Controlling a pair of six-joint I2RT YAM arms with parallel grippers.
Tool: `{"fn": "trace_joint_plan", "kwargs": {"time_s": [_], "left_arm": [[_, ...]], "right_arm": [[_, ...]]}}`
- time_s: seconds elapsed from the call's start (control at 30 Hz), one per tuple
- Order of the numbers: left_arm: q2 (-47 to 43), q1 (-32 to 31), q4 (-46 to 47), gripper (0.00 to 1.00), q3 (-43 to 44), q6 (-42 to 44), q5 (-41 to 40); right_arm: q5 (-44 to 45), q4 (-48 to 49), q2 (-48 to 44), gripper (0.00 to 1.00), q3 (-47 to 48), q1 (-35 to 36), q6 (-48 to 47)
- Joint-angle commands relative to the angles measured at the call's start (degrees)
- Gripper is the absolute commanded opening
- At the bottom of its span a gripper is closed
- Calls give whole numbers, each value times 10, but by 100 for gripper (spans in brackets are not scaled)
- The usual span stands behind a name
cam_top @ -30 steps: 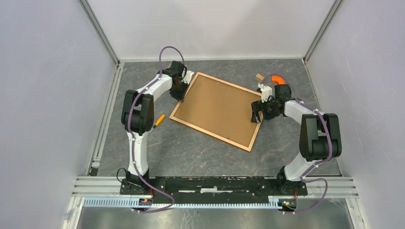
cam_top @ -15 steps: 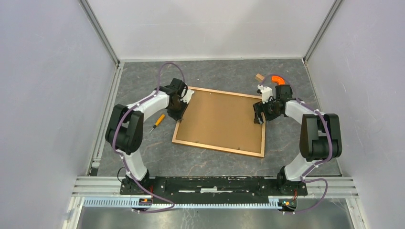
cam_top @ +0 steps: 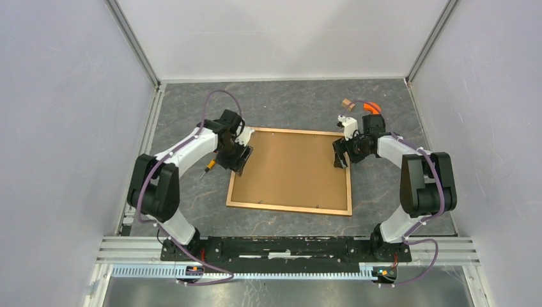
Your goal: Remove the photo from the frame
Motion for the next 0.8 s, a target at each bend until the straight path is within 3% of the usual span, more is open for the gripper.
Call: {"fn": "trace_joint_plan", "kwargs": {"time_s": [0.0, 0.13, 0.3, 0.5, 0.77], "left_arm": [[-60, 26, -39, 75, 67, 38, 9], [-55, 72, -43, 80, 93, 83, -23], [2, 115, -55, 75, 116, 127, -57], [80, 118, -73, 69, 151, 143, -92], [197, 114, -140, 60, 234, 146, -124]], "right_arm": [[-21, -22, -25, 88, 24, 4, -1], [-49, -30, -63, 96, 65, 5, -3], [-114, -53, -104, 98, 101, 20, -18], [-90, -59, -149, 98, 94, 68, -31], [-101, -60, -169, 98, 79, 74, -29]]}}
